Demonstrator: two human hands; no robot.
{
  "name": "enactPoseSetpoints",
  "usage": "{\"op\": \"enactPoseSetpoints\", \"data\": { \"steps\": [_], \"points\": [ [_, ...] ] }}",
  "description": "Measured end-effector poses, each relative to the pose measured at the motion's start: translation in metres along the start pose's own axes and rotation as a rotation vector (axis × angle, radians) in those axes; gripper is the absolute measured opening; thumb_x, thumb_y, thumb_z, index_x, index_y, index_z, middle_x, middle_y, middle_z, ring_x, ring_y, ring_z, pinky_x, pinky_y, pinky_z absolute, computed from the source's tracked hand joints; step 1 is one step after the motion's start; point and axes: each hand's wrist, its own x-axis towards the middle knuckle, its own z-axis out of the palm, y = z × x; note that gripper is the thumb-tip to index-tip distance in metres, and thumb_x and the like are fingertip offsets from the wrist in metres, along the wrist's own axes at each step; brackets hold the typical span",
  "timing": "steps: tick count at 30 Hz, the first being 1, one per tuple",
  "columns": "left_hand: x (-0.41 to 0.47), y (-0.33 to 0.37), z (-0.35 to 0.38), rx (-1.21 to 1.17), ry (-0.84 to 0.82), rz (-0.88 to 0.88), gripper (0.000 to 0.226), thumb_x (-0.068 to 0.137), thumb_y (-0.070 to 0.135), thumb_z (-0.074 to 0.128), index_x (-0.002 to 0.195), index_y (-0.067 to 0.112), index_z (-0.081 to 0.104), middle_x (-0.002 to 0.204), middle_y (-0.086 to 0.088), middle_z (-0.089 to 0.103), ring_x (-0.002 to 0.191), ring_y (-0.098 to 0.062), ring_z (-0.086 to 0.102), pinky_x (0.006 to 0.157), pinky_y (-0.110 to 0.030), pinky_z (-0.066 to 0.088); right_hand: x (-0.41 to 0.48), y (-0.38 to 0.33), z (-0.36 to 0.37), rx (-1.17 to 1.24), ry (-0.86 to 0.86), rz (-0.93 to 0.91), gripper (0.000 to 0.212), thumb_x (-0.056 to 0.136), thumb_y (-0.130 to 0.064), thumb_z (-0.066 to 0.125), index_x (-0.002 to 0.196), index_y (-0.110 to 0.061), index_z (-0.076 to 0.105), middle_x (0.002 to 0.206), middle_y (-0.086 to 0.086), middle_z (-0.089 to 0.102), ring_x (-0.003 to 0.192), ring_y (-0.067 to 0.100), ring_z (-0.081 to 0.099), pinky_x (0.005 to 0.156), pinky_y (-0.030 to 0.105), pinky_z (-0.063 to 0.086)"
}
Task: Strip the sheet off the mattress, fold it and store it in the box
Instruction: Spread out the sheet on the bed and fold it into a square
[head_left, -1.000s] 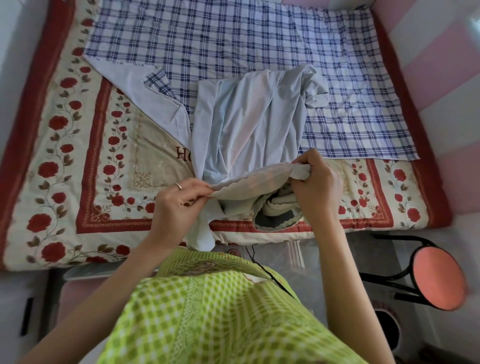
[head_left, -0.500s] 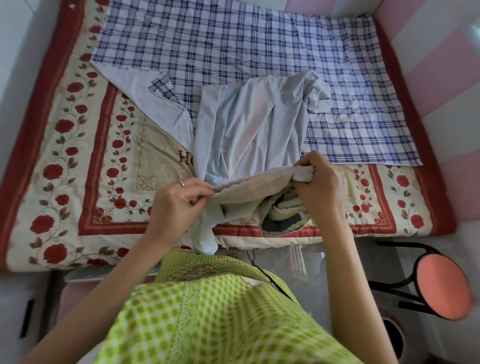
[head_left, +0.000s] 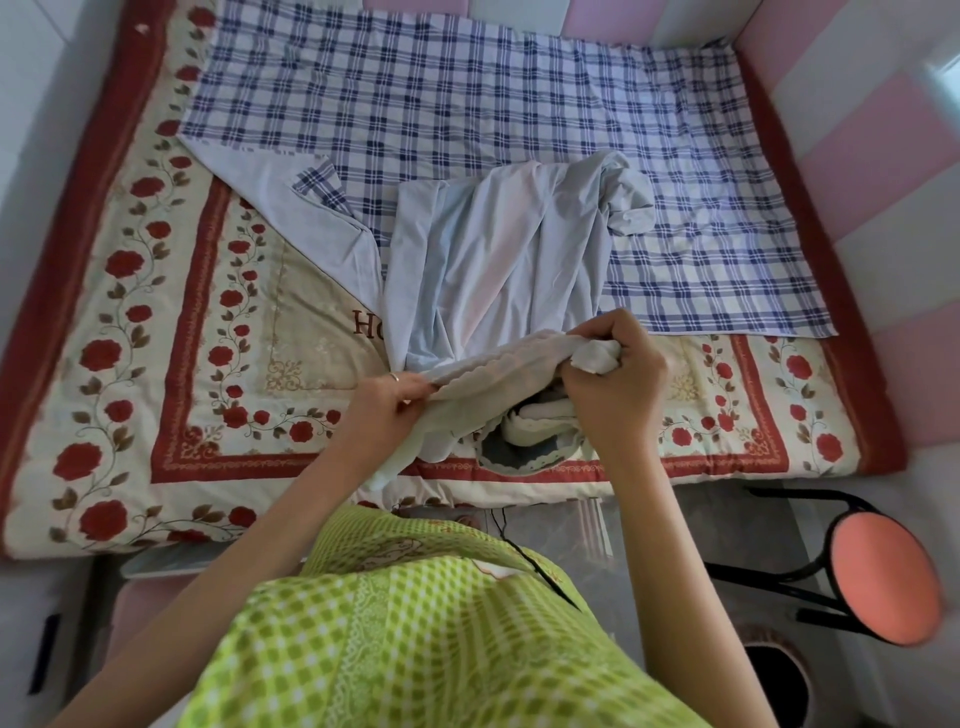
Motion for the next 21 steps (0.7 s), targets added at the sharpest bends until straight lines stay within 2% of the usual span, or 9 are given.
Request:
{"op": "enactPoseSetpoints", "data": {
  "steps": [2, 4, 9, 11, 13, 14, 17, 19, 21],
  "points": [
    [0.000, -0.008, 0.000, 0.010, -0.041, -0.033, 0.024, 0.081, -0.005, 0.064, 0.101, 0.006, 0.072, 0.078, 0.006, 0.068, 0.073, 0.011, 0.059, 0.067, -0.004, 0.041, 0.005, 0.002, -0.004, 0.015, 0.035, 0.005, 0.029, 0.064, -0.007, 0.060, 0.069, -0.034, 0.050, 0.061, -0.020, 0.056, 0.058, 0.005, 0.055, 0.048, 0.026, 0.045],
    [-0.002, -0.018, -0.001, 0.038, -0.045, -0.069, 0.025, 0.080, -0.003, 0.066, 0.102, 0.007, 0.072, 0.080, -0.002, 0.072, 0.068, 0.006, 0.060, 0.065, -0.009, 0.044, 0.006, 0.006, -0.007, 0.015, 0.052, 0.007, 0.036, 0.064, -0.005, 0.059, 0.068, -0.039, 0.047, 0.060, -0.020, 0.055, 0.057, 0.001, 0.053, 0.047, 0.019, 0.042],
    [-0.003, -0.018, -0.010, -0.006, 0.083, -0.157, 0.024, 0.082, 0.001, 0.068, 0.106, 0.001, 0.068, 0.093, 0.002, 0.067, 0.072, 0.014, 0.060, 0.071, -0.004, 0.047, 0.005, 0.023, -0.008, -0.030, 0.088, 0.095, 0.026, 0.069, 0.003, 0.060, 0.071, -0.021, 0.054, 0.058, -0.014, 0.054, 0.054, 0.002, 0.050, 0.046, 0.015, 0.037],
    [0.001, -0.019, -0.019, 0.057, 0.066, -0.120, 0.022, 0.082, 0.004, 0.069, 0.104, 0.003, 0.071, 0.093, 0.002, 0.069, 0.075, 0.012, 0.061, 0.072, -0.010, 0.050, 0.008, 0.033, -0.007, -0.106, 0.093, 0.140, 0.021, 0.073, 0.002, 0.060, 0.073, -0.019, 0.055, 0.057, -0.013, 0.052, 0.049, 0.001, 0.047, 0.044, 0.013, 0.034],
    [0.009, -0.026, -0.027, 0.200, -0.001, -0.079, 0.019, 0.081, 0.008, 0.071, 0.100, 0.006, 0.073, 0.095, -0.003, 0.073, 0.080, -0.008, 0.066, 0.074, -0.022, 0.052, 0.011, 0.048, -0.005, -0.230, 0.037, 0.162, 0.014, 0.076, -0.001, 0.060, 0.076, -0.015, 0.058, 0.059, -0.008, 0.053, 0.050, -0.002, 0.043, 0.044, 0.019, 0.033],
    [0.013, -0.029, -0.030, 0.246, -0.040, -0.077, 0.018, 0.082, 0.009, 0.070, 0.100, 0.007, 0.074, 0.096, -0.005, 0.073, 0.082, -0.015, 0.067, 0.076, -0.023, 0.050, 0.012, 0.056, -0.004, -0.284, 0.000, 0.179, 0.011, 0.078, -0.002, 0.060, 0.079, -0.013, 0.058, 0.061, -0.006, 0.053, 0.051, 0.001, 0.044, 0.044, 0.020, 0.032],
    [0.026, -0.032, -0.036, 0.233, -0.085, -0.061, 0.017, 0.083, 0.012, 0.069, 0.099, 0.009, 0.074, 0.097, -0.005, 0.073, 0.085, -0.013, 0.065, 0.079, -0.020, 0.047, 0.017, 0.080, -0.005, -0.366, -0.138, 0.246, 0.011, 0.080, -0.004, 0.060, 0.082, -0.013, 0.054, 0.067, -0.005, 0.053, 0.057, 0.011, 0.048, 0.047, 0.022, 0.031],
    [0.030, -0.031, -0.039, 0.199, -0.113, -0.034, 0.016, 0.083, 0.012, 0.069, 0.098, 0.007, 0.074, 0.095, -0.005, 0.073, 0.086, -0.015, 0.067, 0.084, -0.029, 0.052, 0.022, 0.092, -0.013, -0.362, -0.265, 0.250, 0.012, 0.080, -0.005, 0.065, 0.087, -0.010, 0.056, 0.071, -0.003, 0.055, 0.066, 0.020, 0.055, 0.052, 0.025, 0.039],
    [0.032, -0.032, -0.042, 0.195, -0.142, 0.010, 0.012, 0.082, 0.010, 0.070, 0.093, 0.006, 0.073, 0.089, -0.005, 0.072, 0.082, -0.019, 0.068, 0.081, -0.040, 0.056, 0.027, 0.099, -0.023, -0.374, -0.415, 0.203, 0.021, 0.078, -0.011, 0.072, 0.092, -0.011, 0.056, 0.072, -0.006, 0.056, 0.070, 0.021, 0.058, 0.057, 0.030, 0.044]
  ]
}}
